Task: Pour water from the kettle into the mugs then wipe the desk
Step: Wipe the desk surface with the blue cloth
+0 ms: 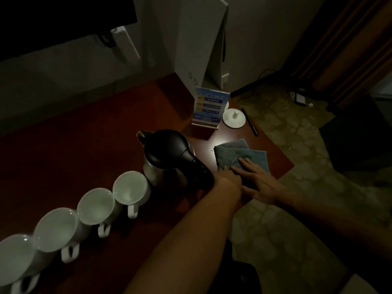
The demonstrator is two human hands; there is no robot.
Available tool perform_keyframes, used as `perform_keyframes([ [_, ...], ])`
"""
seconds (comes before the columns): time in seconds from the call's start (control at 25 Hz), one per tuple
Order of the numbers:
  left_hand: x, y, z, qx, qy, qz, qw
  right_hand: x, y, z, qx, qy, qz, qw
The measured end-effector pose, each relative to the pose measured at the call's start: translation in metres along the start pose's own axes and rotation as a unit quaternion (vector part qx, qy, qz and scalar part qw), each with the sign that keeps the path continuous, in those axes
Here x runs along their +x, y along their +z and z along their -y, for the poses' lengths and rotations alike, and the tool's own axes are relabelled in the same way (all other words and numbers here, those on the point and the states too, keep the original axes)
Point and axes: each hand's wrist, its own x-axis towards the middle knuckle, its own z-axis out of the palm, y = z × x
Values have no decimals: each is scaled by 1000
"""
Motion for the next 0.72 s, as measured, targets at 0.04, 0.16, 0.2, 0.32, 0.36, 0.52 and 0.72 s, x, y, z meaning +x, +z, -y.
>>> perform_keyframes([
  [0.04, -1, 7, -3, 5, -4, -11, 1000, -2, 2, 2, 0, -3, 0, 1000],
  [0.16, 5, 25, -9, 2, -23, 4, 1000, -7, 3, 12, -1, 0, 23, 1000],
  [0.2, 9, 29, -11, 5, -24, 8, 1000, -7, 4, 13, 1, 3, 28, 1000],
  [0.32, 19, 40, -13, 29, -18, 15, 999, -14, 8, 15, -1, -4, 23, 1000],
  [0.36, 21, 45, -14, 22, -21, 14, 999, -17, 12, 17, -2, -8, 23, 1000],
  [0.52, 2, 60, -18, 29, -13, 2, 1000, -29, 28, 23, 0, -18, 24, 1000],
  [0.72, -53, 75, 1, 6, -7, 2, 1000, -41, 47, 62, -14, -52, 49, 997],
])
